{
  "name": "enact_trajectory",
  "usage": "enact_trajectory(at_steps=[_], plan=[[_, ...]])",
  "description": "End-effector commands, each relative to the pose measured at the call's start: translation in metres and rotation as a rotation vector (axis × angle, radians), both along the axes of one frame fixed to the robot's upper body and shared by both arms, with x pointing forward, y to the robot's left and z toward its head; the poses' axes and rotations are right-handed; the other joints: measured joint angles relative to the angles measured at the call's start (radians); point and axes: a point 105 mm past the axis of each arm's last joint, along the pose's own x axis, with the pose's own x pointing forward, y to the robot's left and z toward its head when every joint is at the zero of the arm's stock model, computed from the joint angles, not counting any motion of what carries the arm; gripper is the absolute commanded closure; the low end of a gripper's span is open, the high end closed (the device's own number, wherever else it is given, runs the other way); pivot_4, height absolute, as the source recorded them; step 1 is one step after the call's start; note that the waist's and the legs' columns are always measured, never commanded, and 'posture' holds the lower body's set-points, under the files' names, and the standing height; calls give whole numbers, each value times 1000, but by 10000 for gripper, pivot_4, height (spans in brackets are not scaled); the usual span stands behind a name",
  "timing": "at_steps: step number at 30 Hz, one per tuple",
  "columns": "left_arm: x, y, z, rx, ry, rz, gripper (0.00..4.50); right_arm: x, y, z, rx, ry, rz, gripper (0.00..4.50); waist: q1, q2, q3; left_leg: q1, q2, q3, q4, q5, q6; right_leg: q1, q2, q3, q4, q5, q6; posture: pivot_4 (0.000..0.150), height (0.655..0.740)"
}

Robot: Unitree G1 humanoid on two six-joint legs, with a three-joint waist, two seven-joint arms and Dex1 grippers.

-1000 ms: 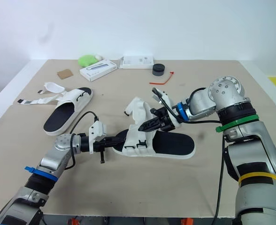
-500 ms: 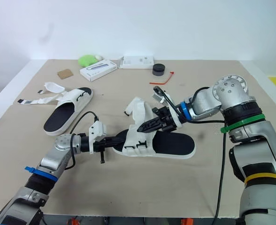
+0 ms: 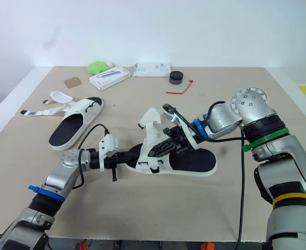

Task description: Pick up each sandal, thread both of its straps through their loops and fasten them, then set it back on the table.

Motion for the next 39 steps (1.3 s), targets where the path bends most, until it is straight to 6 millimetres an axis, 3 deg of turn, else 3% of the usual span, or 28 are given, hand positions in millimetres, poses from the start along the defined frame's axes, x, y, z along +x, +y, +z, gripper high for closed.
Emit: enact_trajectory(at_steps=[1,5,10,19,31,39], plan=[[-20,19,-74,165,272,57,45000,17,3,22,29,-73,-61,44327,-1,0,0,0,0,0,0,0,0,0,0,0,0,0,0,1500,7400],[-19,19,-74,164,275,61,45000,28,8,51,67,-132,-80,44327,-1,3,1,0,0,0,0,1,1,-1,0,0,0,1,-1,1500,7400],[-19,19,-75,159,280,66,45000,31,10,54,70,-141,-87,44327,-1,0,-1,0,0,-1,0,0,1,-3,0,-1,0,0,-1,1500,7400],[-19,20,-75,157,283,74,45000,27,2,18,5,-80,-90,44327,-1,1,-1,-1,0,-1,0,0,1,0,0,-1,0,1,-1,1500,7400],[-20,20,-76,156,285,74,45000,18,4,22,28,-72,-48,44327,-1,1,-1,-1,0,-1,0,0,2,-1,0,-1,0,1,-1,1500,7400],[-21,20,-76,155,288,73,45000,12,-4,1,-4,-21,-61,44327,-1,1,-1,-1,0,-1,0,0,2,-1,0,-1,0,1,-1,1500,7400]])
